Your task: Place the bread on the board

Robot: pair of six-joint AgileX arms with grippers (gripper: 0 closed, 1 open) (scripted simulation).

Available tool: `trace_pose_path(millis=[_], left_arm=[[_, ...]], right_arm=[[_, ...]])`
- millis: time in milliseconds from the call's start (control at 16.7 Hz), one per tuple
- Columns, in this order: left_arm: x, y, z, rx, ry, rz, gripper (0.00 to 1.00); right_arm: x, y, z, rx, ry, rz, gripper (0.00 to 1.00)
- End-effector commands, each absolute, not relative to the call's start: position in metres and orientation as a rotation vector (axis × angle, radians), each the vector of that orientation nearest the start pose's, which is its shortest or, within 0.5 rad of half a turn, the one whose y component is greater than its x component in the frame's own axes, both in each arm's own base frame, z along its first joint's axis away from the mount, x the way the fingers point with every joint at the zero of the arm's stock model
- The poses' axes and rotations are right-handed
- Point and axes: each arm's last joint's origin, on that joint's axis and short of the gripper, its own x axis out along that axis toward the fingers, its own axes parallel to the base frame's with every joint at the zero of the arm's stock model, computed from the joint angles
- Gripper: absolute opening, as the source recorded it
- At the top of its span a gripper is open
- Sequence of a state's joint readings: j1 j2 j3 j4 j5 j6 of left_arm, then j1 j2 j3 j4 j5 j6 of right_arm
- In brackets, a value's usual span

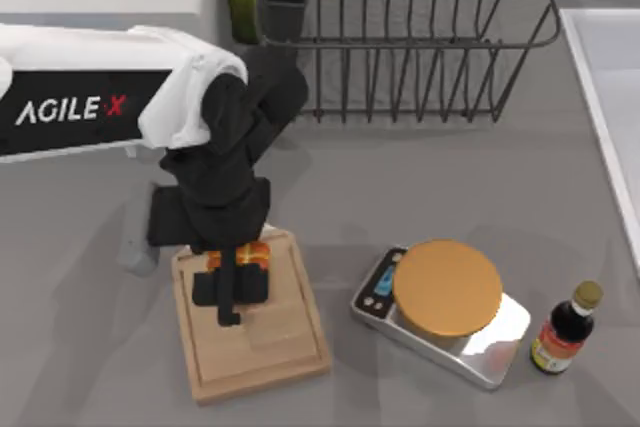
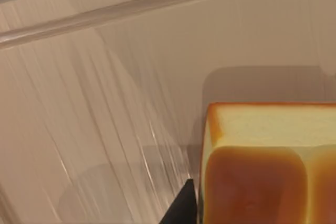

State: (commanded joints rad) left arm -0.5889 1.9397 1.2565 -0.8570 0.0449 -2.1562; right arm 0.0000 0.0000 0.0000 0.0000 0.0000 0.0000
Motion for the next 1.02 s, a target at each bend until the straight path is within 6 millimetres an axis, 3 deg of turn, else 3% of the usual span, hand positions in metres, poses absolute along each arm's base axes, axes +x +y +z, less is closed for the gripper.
trace_pose_path(millis=[120,900,1020], left_arm=[[0.2933,-0.1945,0.1388,-1.25,1.247,1.184,0.0],[0.2933,-0.1945,0.1388,-1.25,1.247,1.184,0.98],[0.2933,-0.1945,0.1388,-1.25,1.247,1.184,1.0]], right_arm=[[0.1057,-0.0012,0.16,0.0,0.0,0.0,1.0],[0.1057,-0.0012,0.16,0.0,0.0,0.0,1.0],[0.1057,-0.0012,0.16,0.0,0.0,0.0,1.0]])
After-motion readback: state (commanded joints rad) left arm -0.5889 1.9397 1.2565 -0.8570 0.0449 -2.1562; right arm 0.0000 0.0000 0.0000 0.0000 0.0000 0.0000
